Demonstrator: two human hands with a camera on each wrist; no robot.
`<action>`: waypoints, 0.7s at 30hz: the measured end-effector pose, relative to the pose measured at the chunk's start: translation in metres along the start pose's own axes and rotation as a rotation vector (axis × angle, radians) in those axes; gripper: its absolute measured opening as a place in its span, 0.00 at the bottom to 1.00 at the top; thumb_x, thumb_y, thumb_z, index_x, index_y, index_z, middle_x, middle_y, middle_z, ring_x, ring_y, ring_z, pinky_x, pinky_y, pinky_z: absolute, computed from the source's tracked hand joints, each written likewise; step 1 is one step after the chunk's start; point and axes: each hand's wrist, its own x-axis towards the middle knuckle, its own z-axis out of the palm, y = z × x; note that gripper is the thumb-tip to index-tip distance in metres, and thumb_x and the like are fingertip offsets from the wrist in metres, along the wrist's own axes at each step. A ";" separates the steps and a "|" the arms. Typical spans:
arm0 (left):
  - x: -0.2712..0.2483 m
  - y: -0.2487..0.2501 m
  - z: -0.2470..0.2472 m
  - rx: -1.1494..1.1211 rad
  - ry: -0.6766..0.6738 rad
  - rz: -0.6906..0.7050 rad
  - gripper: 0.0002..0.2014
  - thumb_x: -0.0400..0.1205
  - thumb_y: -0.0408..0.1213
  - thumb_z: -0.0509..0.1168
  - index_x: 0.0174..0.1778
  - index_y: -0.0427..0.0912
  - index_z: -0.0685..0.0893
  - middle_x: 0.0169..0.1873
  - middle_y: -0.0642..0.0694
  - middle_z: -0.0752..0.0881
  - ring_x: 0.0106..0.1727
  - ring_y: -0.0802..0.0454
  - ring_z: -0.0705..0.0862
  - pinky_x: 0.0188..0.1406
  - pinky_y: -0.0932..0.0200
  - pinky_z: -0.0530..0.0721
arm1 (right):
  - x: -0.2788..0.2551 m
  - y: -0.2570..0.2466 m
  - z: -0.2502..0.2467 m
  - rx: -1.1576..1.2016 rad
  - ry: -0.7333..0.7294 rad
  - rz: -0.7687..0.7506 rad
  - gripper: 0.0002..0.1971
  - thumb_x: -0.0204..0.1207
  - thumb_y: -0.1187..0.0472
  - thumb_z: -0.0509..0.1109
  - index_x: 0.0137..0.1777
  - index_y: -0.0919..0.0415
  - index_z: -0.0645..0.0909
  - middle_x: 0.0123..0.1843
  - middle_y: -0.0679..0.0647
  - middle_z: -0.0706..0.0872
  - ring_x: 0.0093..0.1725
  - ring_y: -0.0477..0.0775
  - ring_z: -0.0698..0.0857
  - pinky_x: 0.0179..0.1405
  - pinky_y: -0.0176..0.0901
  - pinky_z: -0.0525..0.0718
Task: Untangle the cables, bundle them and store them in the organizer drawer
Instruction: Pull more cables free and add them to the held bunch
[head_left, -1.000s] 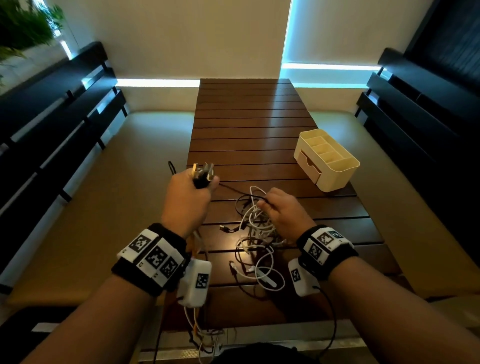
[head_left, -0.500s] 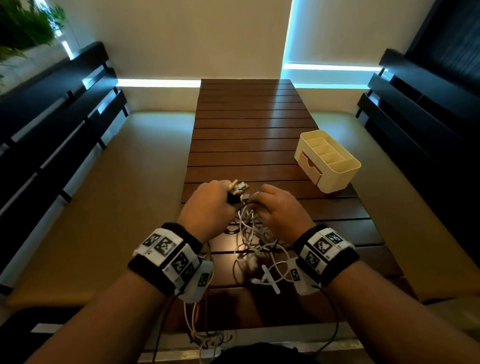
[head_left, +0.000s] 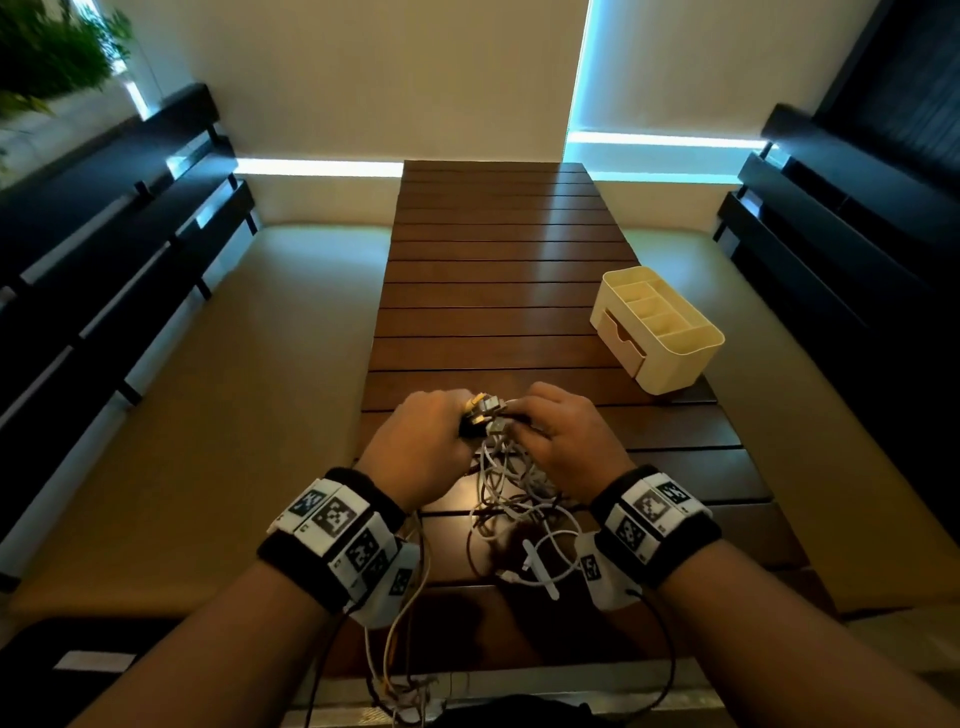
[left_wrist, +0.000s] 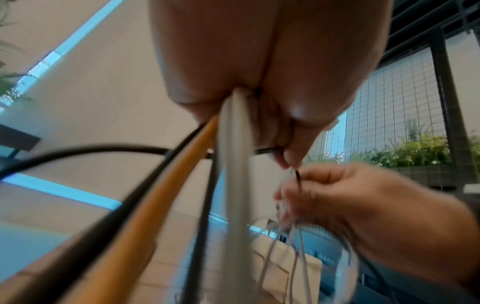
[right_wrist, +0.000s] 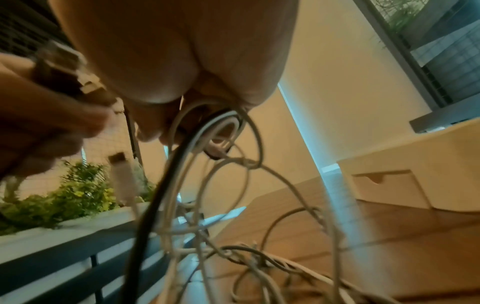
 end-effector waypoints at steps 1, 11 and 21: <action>-0.001 0.000 -0.003 -0.012 0.020 0.010 0.13 0.83 0.36 0.67 0.34 0.53 0.76 0.30 0.53 0.82 0.32 0.55 0.80 0.32 0.54 0.79 | -0.002 0.004 0.001 0.001 -0.060 0.047 0.15 0.78 0.49 0.69 0.59 0.55 0.86 0.49 0.43 0.80 0.46 0.43 0.81 0.47 0.38 0.84; -0.010 -0.013 -0.032 -0.196 0.150 -0.037 0.19 0.81 0.36 0.72 0.27 0.53 0.75 0.25 0.57 0.77 0.28 0.69 0.77 0.27 0.70 0.68 | -0.001 0.027 -0.003 -0.050 -0.169 0.208 0.23 0.77 0.49 0.75 0.72 0.43 0.78 0.61 0.41 0.73 0.62 0.45 0.77 0.65 0.52 0.83; -0.010 -0.009 -0.044 -0.413 0.252 0.087 0.13 0.81 0.38 0.72 0.35 0.34 0.84 0.25 0.45 0.81 0.26 0.54 0.75 0.27 0.67 0.72 | -0.002 0.000 0.015 0.173 -0.193 0.295 0.02 0.83 0.54 0.68 0.51 0.48 0.82 0.49 0.42 0.81 0.46 0.39 0.82 0.45 0.36 0.79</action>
